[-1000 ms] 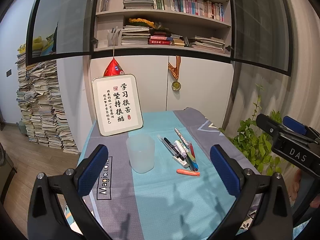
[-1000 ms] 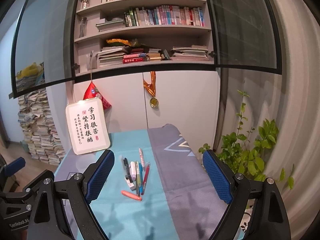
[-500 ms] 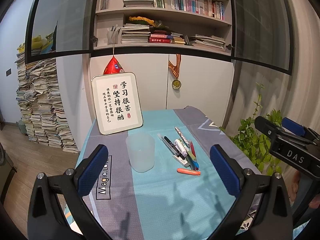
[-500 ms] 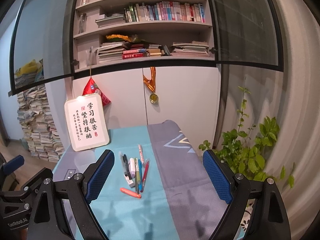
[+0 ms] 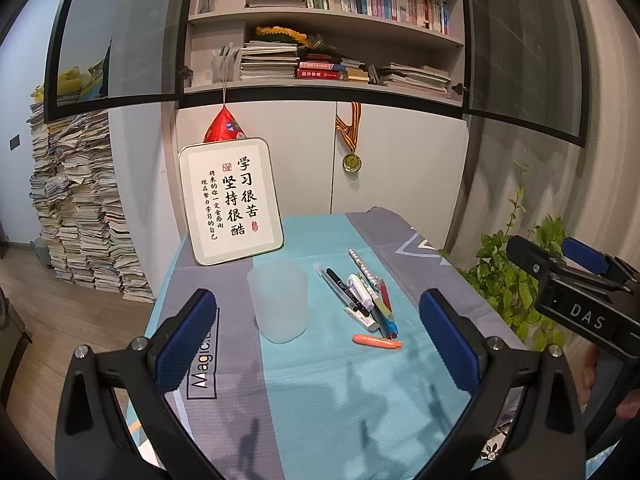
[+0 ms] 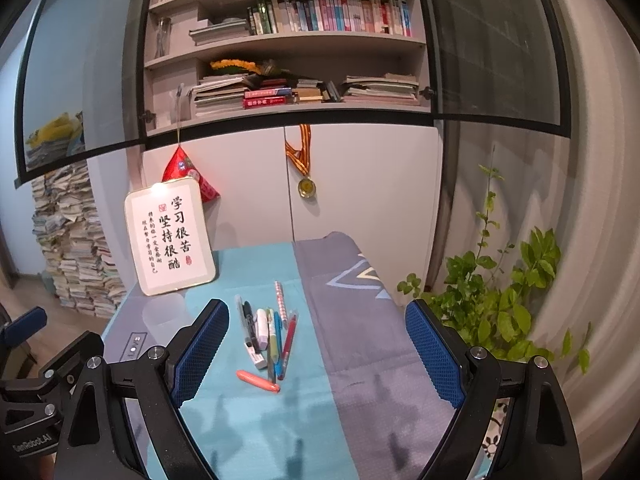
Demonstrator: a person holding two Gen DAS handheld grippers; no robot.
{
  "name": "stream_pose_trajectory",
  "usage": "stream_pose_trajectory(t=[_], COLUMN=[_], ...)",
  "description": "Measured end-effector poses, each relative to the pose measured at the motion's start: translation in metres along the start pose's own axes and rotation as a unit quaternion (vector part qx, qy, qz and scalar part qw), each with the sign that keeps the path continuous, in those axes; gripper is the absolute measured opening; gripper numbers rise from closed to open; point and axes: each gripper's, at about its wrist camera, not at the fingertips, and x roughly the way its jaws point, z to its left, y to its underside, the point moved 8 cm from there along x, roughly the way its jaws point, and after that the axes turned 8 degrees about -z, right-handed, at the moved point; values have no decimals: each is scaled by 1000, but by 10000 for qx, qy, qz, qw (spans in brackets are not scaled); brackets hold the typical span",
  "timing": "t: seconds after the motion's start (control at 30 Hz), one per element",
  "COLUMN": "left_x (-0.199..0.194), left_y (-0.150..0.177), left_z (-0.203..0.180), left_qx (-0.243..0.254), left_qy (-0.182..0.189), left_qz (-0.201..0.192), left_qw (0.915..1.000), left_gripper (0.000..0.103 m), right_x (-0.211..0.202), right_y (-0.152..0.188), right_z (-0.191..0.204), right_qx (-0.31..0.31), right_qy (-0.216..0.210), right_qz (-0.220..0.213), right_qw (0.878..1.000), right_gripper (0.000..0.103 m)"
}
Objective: Organize stationery
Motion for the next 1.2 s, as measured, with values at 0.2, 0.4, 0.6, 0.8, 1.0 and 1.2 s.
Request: stream_pose_trajectory(t=[0.2, 0.4, 0.6, 0.8, 1.0, 1.2], left_x=[2, 6, 11, 16, 27, 52], left_y=[1, 0, 0, 3, 8, 25], left_z=[-1, -1, -1, -2, -2, -4], left_qx=[7, 14, 60, 119, 143, 105], left_qy=[-5, -17, 0, -24, -37, 12], left_qz=[8, -14, 6, 69, 205, 594], left_qw=[10000, 10000, 10000, 9999, 9997, 9982], left_gripper=[101, 101, 101, 101, 101, 93], right_x=[6, 10, 13, 23, 34, 53], right_y=[0, -2, -2, 0, 7, 21], right_z=[-2, -2, -3, -4, -5, -8], right_qx=[17, 15, 30, -34, -119, -170], right_qy=[8, 12, 20, 38, 98, 128], right_qz=[110, 113, 150, 267, 338, 534], right_qw=[9999, 9999, 9999, 9996, 9993, 9983], right_gripper=[90, 90, 90, 90, 90, 90])
